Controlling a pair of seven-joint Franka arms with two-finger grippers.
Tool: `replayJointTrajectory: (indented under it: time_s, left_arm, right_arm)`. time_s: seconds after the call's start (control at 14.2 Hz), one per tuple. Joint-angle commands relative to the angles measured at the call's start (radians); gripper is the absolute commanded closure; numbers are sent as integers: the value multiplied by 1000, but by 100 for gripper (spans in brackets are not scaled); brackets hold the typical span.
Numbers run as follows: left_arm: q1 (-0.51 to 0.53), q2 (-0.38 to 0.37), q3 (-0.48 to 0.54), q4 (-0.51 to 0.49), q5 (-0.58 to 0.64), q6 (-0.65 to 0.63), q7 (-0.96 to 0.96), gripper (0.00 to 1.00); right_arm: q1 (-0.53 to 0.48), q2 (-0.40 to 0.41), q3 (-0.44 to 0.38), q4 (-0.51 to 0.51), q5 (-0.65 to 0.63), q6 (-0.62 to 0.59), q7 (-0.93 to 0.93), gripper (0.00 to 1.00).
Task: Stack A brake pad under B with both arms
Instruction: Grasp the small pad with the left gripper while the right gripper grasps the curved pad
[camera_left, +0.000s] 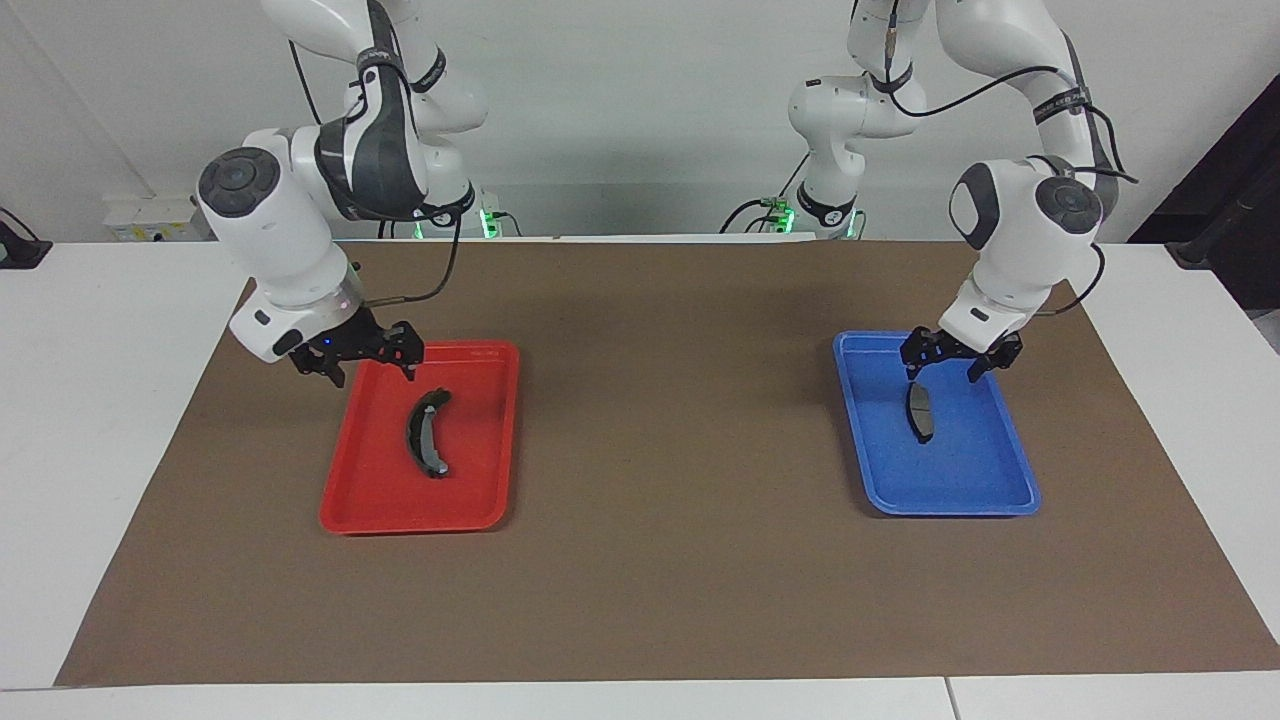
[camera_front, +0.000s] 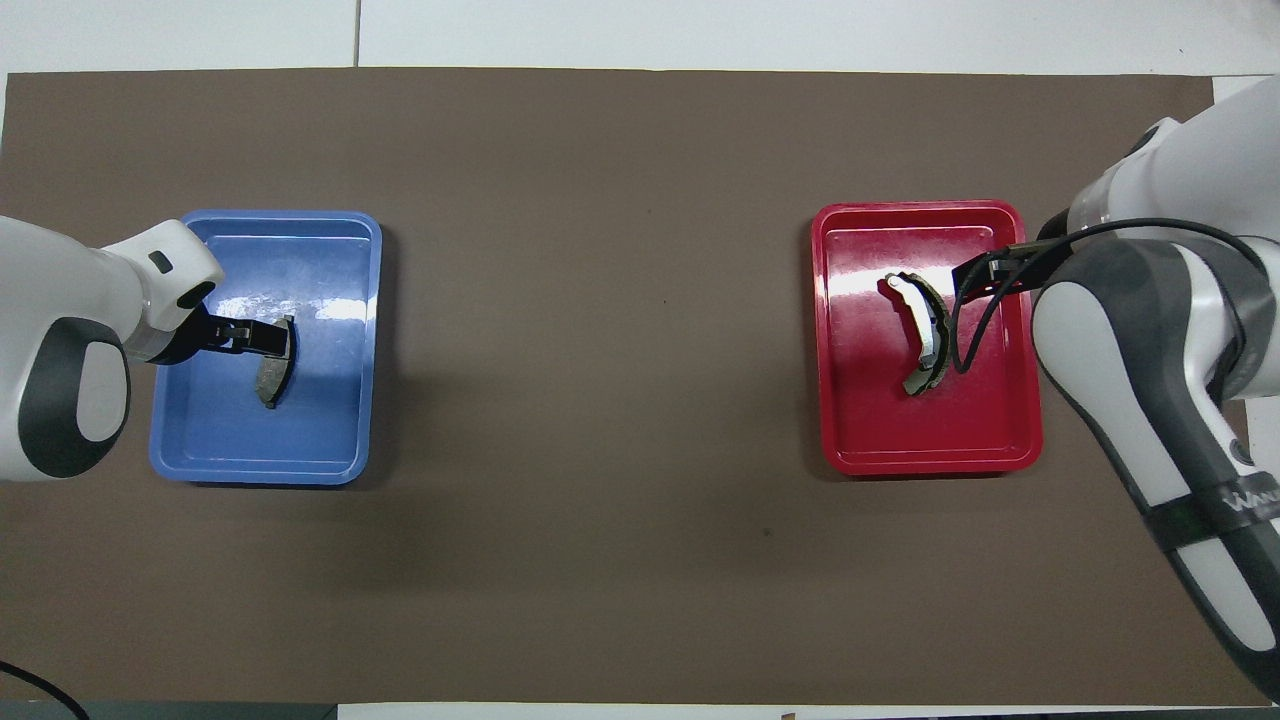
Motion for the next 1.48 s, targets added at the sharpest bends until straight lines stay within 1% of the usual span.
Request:
replayJointTrajectory:
  time_s: [0.0,0.07,0.28,0.42,0.56,0.63,0.77,0.85,0.92,1.06,1.13,1.2,1.27,1.41]
  left_arm:
    - [5,64,0,-27,7,102,-17,1]
    - [8,83,0,-29,7,118,-18,1]
    - [21,127,1,-53,7,143,-17,1]
    - [31,149,1,-70,7,189,-18,1]
    - [32,155,1,-70,7,188,-17,1]
    - [34,155,1,-70,7,185,-17,1]
    - [34,155,1,-72,7,183,-17,3]
    - [34,155,1,-73,7,180,-17,9]
    - [34,155,1,-73,7,177,-15,25]
    - [34,153,1,-72,7,156,-15,65]
    - [34,153,1,-66,7,131,-12,83]
    - [34,153,1,-64,7,122,-9,95]
    - [34,153,1,-63,7,122,-9,99]
    - [34,153,1,-59,7,120,-9,99]
  right_arm:
    - [-2,-16,0,-124,40,128,9,1]
    - [5,-13,0,-145,40,154,9,3]
    - [9,31,-2,-189,40,246,8,10]
    - [2,66,0,-191,40,253,-2,13]
    - [7,89,-2,-191,40,276,-9,20]
    - [7,108,-2,-191,40,308,-9,20]
    - [5,132,0,-188,42,325,-11,21]
    - [5,140,0,-188,42,334,-12,21]
    - [5,148,0,-188,42,337,-12,22]
    - [7,149,0,-189,42,336,-12,23]
    - [7,149,0,-189,42,336,-14,24]
    - [9,149,0,-191,42,337,-14,26]
    - [9,149,0,-191,42,336,-15,28]
    - [7,149,-2,-191,42,336,-23,32]
